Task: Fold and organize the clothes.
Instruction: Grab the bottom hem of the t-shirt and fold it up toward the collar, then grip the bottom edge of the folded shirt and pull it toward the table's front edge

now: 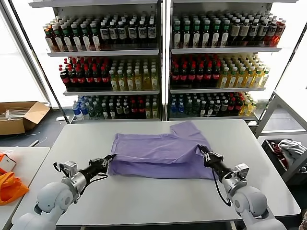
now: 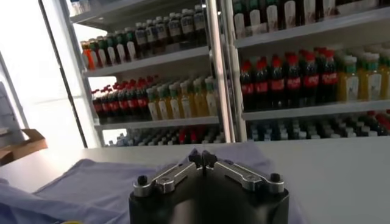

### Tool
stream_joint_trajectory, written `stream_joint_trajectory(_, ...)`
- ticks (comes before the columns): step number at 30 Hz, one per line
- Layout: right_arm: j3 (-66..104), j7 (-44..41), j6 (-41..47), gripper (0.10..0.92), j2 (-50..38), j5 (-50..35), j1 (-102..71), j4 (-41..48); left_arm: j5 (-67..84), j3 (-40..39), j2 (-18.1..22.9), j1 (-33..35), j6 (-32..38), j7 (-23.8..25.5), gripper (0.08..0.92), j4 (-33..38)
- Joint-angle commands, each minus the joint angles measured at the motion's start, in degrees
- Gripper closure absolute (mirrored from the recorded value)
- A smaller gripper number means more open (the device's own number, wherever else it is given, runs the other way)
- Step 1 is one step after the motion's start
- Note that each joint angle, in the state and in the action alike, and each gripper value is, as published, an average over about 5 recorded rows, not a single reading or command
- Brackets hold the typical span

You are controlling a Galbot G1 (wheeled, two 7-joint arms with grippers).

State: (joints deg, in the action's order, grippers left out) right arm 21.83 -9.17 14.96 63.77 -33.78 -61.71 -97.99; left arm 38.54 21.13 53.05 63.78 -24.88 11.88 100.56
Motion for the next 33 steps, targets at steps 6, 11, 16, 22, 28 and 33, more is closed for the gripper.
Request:
stream_joint_trajectory(6, -2.6, 2.1, 0.4, 0.663, 1.1, 1.1, 5.3, 5.6, -2.6, 1.0, 1.0, -1.5, 0.5, -0.6, 0.709, -6.0)
stream_joint_trajectory(11, 3.6, 5.9, 2.4, 0.516, -0.1, 0.9, -1.6, -2.8, -2.7, 5.1, 0.0, 4.2, 1.0, -1.8, 0.562, 0.1)
stream_joint_trajectory(16, 10.9, 7.1, 4.1, 0.369, -1.1, 1.8, -12.6, -11.1, -2.5, 6.0, 0.6, 11.7, 1.3, -4.1, 0.423, 6.0)
stream_joint_trajectory(22, 15.0, 7.7, 5.2, 0.223, 1.3, 4.7, -23.0, -13.5, -2.4, 2.4, 3.5, 11.8, 1.8, -6.5, 0.252, 3.7)
stream_joint_trajectory(28, 14.2, 7.8, 5.9, 0.22, 2.5, 4.0, -25.7, -14.6, -1.9, 1.4, 4.5, 9.5, 1.9, -6.6, 0.18, 1.4)
stream_joint_trajectory(33, 10.4, 8.4, 6.6, 0.336, 3.8, 4.1, -23.2, -12.2, -0.7, 1.3, 3.8, 8.4, 2.4, -6.4, 0.197, -0.5)
